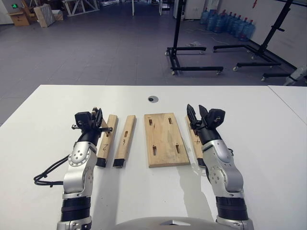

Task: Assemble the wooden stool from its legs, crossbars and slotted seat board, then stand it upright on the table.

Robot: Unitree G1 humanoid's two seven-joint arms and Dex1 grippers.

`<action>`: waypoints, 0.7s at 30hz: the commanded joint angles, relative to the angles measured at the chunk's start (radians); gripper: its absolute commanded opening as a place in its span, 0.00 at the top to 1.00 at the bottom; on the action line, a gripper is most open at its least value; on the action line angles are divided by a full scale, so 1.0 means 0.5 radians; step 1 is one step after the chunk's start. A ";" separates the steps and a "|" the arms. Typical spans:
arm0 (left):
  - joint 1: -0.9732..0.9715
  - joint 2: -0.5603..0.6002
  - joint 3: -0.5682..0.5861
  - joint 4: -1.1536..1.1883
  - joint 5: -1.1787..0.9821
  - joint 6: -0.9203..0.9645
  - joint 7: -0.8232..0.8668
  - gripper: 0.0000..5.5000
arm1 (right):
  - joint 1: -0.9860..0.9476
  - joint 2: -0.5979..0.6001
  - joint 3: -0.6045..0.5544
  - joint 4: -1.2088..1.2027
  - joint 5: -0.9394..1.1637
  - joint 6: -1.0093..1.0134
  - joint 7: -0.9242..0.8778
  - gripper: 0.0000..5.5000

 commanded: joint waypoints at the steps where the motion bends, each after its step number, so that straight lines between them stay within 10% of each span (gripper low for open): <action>1: 0.012 0.020 -0.015 0.009 0.030 0.028 -0.011 0.93 | -0.031 0.016 -0.012 -0.013 0.018 0.032 -0.003 0.53; 21: 0.062 0.041 -0.119 0.100 0.140 0.192 -0.006 0.93 | -0.066 -0.015 -0.040 -0.027 0.020 0.070 0.012 0.53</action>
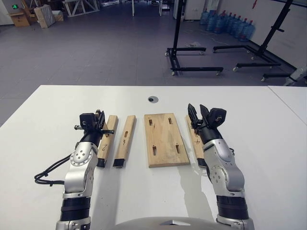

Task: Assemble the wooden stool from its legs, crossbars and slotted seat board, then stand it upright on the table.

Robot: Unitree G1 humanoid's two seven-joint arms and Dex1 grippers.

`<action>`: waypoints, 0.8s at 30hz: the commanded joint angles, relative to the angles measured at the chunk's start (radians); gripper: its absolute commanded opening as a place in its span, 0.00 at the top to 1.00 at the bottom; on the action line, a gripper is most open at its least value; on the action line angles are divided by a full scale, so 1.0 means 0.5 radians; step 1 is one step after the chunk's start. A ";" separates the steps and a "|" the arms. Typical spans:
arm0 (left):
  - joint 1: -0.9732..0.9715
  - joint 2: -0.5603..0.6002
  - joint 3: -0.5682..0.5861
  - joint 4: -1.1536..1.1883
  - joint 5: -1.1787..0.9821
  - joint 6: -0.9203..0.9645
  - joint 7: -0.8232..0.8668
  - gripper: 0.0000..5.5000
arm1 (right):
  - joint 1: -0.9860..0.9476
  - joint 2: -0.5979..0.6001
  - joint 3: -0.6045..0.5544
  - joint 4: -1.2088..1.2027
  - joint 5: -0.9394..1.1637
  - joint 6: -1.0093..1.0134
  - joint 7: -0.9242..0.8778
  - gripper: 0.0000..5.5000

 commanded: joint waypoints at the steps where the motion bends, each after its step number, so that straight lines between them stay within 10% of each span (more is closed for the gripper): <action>1: 0.057 -0.004 -0.043 0.078 0.021 0.120 -0.013 0.93 | -0.049 -0.010 -0.007 -0.020 0.007 0.034 0.009 0.53; 9: 0.017 -0.021 -0.053 0.068 -0.012 0.132 -0.016 0.93 | -0.071 -0.015 -0.009 -0.004 -0.002 0.033 0.015 0.53; 24: -0.177 0.032 0.060 -0.133 -0.101 0.110 -0.061 0.58 | -0.082 -0.024 0.005 0.005 -0.027 0.009 0.029 0.53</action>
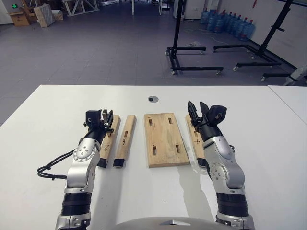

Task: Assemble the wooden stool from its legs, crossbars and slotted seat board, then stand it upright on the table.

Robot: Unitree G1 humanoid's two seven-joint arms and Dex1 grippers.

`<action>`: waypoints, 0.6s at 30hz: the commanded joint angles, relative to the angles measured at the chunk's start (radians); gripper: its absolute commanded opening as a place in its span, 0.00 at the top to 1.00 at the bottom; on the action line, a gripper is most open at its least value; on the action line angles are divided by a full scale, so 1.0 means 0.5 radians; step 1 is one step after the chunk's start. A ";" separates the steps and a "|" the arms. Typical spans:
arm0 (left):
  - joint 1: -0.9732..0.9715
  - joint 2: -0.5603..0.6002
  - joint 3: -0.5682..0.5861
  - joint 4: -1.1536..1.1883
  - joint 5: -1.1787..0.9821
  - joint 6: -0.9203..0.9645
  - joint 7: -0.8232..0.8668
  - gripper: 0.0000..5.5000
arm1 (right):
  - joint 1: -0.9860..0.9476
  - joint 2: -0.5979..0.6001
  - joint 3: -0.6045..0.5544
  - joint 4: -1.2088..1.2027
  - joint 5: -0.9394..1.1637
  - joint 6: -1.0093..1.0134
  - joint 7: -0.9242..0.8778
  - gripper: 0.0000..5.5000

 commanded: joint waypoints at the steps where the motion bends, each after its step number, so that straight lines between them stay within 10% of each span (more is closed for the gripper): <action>1: -0.102 -0.014 0.091 -0.163 -0.160 0.076 -0.015 0.58 | -0.024 -0.013 0.014 0.002 -0.024 0.002 0.022 0.53; 18: -0.744 0.129 0.099 0.035 -0.176 0.233 -0.042 0.58 | -0.067 0.024 0.013 0.028 -0.011 -0.003 0.040 0.53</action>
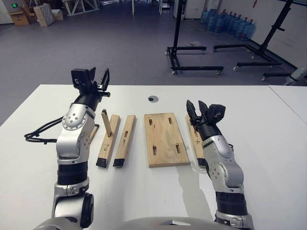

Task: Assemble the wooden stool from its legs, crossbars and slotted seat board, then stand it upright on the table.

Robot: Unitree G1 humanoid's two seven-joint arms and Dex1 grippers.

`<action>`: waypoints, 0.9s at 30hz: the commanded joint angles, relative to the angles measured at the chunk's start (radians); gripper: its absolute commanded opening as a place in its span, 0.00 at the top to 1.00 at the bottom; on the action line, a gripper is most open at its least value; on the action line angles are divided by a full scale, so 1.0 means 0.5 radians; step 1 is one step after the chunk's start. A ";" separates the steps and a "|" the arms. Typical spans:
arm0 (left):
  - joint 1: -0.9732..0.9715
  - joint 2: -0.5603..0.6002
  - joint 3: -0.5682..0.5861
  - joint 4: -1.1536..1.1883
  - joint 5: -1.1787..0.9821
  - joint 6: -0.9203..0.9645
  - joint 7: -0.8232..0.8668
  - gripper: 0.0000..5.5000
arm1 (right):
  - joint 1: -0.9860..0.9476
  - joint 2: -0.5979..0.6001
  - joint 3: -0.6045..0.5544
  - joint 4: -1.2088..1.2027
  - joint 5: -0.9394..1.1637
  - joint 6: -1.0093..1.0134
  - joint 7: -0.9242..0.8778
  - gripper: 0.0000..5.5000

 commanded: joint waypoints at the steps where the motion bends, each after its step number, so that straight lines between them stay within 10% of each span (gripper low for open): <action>1: -0.024 -0.011 -0.058 0.160 0.050 0.020 0.000 0.58 | -0.037 0.027 0.007 0.020 0.018 0.001 0.006 0.53; 12: 0.377 -0.116 -0.187 0.884 0.126 -0.307 -0.151 0.58 | 0.006 0.080 -0.041 0.004 0.113 0.075 -0.009 0.53; 27: 0.293 -0.001 -0.090 -0.499 0.142 -0.102 0.055 0.58 | 0.067 0.066 -0.059 -0.018 0.079 0.028 -0.018 0.53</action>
